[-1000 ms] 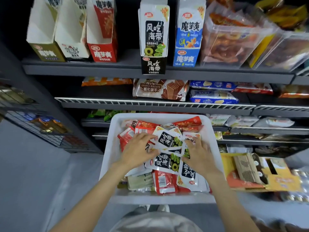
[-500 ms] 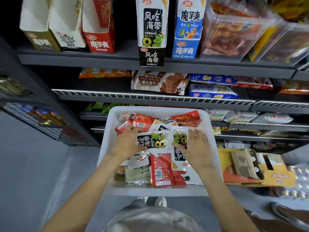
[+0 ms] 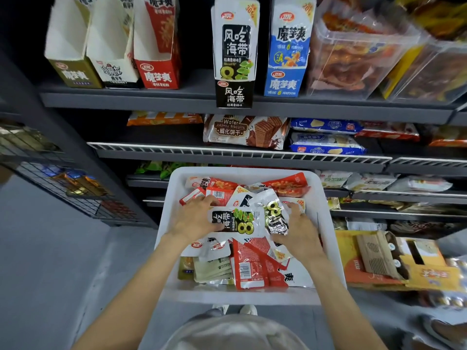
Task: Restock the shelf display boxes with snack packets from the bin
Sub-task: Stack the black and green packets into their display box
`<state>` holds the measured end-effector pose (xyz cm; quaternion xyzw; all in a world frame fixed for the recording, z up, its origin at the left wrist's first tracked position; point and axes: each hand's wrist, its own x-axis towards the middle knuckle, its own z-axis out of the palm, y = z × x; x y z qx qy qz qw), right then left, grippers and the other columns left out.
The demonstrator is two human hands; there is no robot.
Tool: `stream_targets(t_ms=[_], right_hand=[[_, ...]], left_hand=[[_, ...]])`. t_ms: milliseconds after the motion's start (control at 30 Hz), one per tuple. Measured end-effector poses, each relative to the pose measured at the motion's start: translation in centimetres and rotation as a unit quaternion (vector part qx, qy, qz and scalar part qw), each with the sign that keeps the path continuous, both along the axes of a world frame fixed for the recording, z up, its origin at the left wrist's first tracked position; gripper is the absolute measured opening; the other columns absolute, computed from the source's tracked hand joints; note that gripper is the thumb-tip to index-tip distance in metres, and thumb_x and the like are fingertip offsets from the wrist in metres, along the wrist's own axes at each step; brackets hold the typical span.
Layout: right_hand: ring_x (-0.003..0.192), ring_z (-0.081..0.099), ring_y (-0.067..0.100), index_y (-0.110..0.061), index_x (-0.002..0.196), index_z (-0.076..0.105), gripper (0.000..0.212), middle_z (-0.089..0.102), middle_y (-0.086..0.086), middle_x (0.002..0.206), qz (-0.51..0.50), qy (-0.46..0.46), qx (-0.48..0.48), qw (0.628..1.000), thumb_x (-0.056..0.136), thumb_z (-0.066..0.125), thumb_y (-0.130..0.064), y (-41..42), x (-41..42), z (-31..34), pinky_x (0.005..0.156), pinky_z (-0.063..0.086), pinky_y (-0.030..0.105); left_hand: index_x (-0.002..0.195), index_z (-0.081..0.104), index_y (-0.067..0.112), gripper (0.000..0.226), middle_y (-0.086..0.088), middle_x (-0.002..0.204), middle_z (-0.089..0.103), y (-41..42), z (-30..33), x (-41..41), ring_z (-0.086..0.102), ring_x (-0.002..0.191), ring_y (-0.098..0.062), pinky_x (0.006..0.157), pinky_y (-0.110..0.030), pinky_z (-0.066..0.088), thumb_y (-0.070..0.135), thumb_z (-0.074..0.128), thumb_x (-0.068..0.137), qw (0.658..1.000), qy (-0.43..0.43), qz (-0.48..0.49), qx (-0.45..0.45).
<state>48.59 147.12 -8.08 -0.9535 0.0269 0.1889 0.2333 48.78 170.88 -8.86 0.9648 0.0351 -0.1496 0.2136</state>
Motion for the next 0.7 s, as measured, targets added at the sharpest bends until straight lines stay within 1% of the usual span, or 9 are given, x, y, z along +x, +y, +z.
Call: stream_targets(t_ms=[67, 133, 200, 267, 333, 400, 533, 600, 700], right_hand=[[0.107, 0.057, 0.025, -0.011, 0.131, 0.04, 0.063, 0.06, 0.009, 0.113, -0.013, 0.003, 0.031, 0.999, 0.078, 0.075, -0.014, -1.1, 0.5, 0.8, 0.081, 0.044, 0.031], [0.08, 0.059, 0.011, -0.009, 0.11, 0.06, 0.034, 0.065, 0.002, 0.089, 0.032, 0.02, 0.029, 0.999, 0.078, 0.072, -0.008, -2.4, 1.0, 1.3, 0.067, 0.041, 0.02], [0.064, 0.056, -0.002, -0.014, 0.092, 0.066, 0.017, 0.061, -0.01, 0.074, 0.05, 0.022, 0.081, 0.995, 0.079, 0.071, -0.005, -3.3, 1.3, 2.2, 0.053, 0.041, 0.01], [0.071, 0.065, 0.007, -0.019, 0.095, 0.068, 0.017, 0.066, -0.009, 0.081, 0.042, -0.037, 0.133, 0.99, 0.082, 0.07, -0.009, -3.8, 1.9, 3.3, 0.053, 0.048, 0.01], [0.071, 0.066, 0.019, -0.023, 0.103, 0.062, 0.012, 0.069, -0.004, 0.086, 0.043, -0.108, 0.152, 0.981, 0.091, 0.061, -0.022, -3.9, 2.6, 4.6, 0.061, 0.055, 0.025], [0.069, 0.065, 0.023, -0.026, 0.109, 0.051, 0.013, 0.066, -0.005, 0.081, 0.057, -0.114, 0.199, 0.972, 0.097, 0.047, -0.031, -3.4, 3.2, 6.2, 0.06, 0.056, 0.039], [0.071, 0.067, 0.004, -0.025, 0.113, 0.046, 0.018, 0.064, -0.016, 0.1, 0.034, -0.123, 0.326, 0.937, 0.096, 0.051, -0.022, -1.3, 4.9, 9.1, 0.054, 0.052, 0.015], [0.07, 0.064, -0.005, -0.028, 0.108, 0.047, 0.029, 0.064, -0.017, 0.092, 0.016, -0.182, 0.321, 0.929, 0.089, 0.063, -0.013, -0.4, 6.2, 10.4, 0.058, 0.048, 0.009], [0.076, 0.064, 0.003, -0.024, 0.101, 0.055, 0.029, 0.065, -0.011, 0.086, -0.012, -0.242, 0.316, 0.917, 0.081, 0.071, -0.01, 0.3, 8.1, 12.6, 0.07, 0.052, 0.026]], left_hand=[[0.121, 0.05, 0.025, 0.054, 0.003, 0.128, 0.054, 0.6, 0.3, 0.1, 0.05, 0.118, -0.015, 0.089, -0.025, 0.04, 0.03, 0.078, 0.075, 0.998, 0.008, 0.029, -0.051], [0.118, 0.052, 0.023, 0.055, 0.001, 0.123, 0.057, 1.7, 0.7, -0.2, 0.053, 0.112, -0.015, 0.087, -0.025, 0.045, 0.019, 0.081, 0.072, 0.99, 0.021, 0.062, -0.124], [0.112, 0.056, 0.023, 0.053, 0.003, 0.112, 0.063, 2.7, 1.6, -0.6, 0.06, 0.101, -0.012, 0.077, -0.022, 0.051, 0.014, 0.084, 0.068, 0.968, 0.015, 0.11, -0.226], [0.101, 0.064, 0.023, 0.04, 0.005, 0.097, 0.069, 3.2, 2.9, -1.0, 0.066, 0.087, -0.01, 0.065, -0.018, 0.054, 0.011, 0.083, 0.068, 0.941, -0.038, 0.148, -0.301], [0.092, 0.067, 0.021, 0.025, 0.007, 0.084, 0.071, 3.4, 4.4, -0.9, 0.067, 0.078, -0.007, 0.061, -0.017, 0.053, 0.011, 0.079, 0.073, 0.913, -0.102, 0.177, -0.352], [0.087, 0.067, 0.015, 0.013, 0.008, 0.075, 0.071, 3.5, 6.0, -0.3, 0.066, 0.071, -0.002, 0.057, -0.015, 0.051, 0.011, 0.075, 0.077, 0.89, -0.16, 0.191, -0.381], [0.086, 0.063, 0.012, 0.011, -0.003, 0.079, 0.069, 4.2, 9.2, 1.6, 0.065, 0.071, -0.01, 0.055, -0.025, 0.049, 0.018, 0.072, 0.082, 0.888, -0.235, 0.181, -0.352], [0.087, 0.061, 0.015, 0.015, 0.001, 0.079, 0.068, 4.5, 11.3, 2.6, 0.062, 0.066, -0.002, 0.052, -0.018, 0.046, 0.018, 0.074, 0.08, 0.899, -0.263, 0.152, -0.316], [0.088, 0.058, 0.024, 0.023, 0.008, 0.08, 0.065, 4.4, 15.0, 3.9, 0.06, 0.059, 0.005, 0.043, -0.012, 0.043, 0.018, 0.077, 0.077, 0.889, -0.31, 0.134, -0.31]])
